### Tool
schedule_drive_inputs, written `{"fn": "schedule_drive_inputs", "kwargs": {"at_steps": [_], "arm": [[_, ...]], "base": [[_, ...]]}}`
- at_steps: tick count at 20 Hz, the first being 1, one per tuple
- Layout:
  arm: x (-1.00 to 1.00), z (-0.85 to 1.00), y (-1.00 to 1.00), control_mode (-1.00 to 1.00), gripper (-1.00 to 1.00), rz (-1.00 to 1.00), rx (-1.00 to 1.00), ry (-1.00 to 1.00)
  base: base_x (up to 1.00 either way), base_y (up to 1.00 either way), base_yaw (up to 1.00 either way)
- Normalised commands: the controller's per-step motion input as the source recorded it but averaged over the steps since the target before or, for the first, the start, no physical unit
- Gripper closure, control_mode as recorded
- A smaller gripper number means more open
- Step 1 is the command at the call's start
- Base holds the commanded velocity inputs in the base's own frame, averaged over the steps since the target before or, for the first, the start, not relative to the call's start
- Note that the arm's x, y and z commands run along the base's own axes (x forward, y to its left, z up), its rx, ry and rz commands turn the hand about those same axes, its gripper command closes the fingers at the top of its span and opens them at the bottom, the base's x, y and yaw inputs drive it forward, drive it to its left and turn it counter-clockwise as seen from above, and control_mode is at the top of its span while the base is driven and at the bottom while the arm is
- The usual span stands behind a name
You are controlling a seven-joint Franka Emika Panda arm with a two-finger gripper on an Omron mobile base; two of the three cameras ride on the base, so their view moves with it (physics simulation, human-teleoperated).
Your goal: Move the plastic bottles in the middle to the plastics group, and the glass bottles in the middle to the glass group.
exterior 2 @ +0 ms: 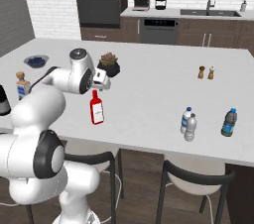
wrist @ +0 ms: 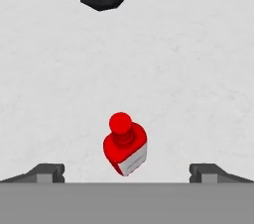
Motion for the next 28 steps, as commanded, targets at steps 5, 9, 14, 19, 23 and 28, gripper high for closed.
{"fn": "schedule_drive_inputs", "kwargs": {"at_steps": [5,9,14,19,23,28], "arm": [[0.06,-0.14,0.00,-1.00,-1.00,0.00,0.00,0.04],[0.12,0.00,0.00,-1.00,-1.00,0.00,0.00,0.02],[0.18,0.00,0.01,-1.00,-1.00,0.00,0.00,0.01],[0.17,-0.04,0.00,-1.00,-1.00,0.00,0.00,0.00],[0.11,-0.26,0.00,-1.00,-1.00,0.00,0.00,0.02],[0.04,-0.28,0.05,-1.00,-1.00,0.00,0.00,0.02]], "base": [[0.00,0.00,0.00],[0.00,0.00,0.00],[0.00,0.00,0.00],[0.00,0.00,0.00],[0.00,0.00,0.00],[0.00,0.00,0.00]]}}
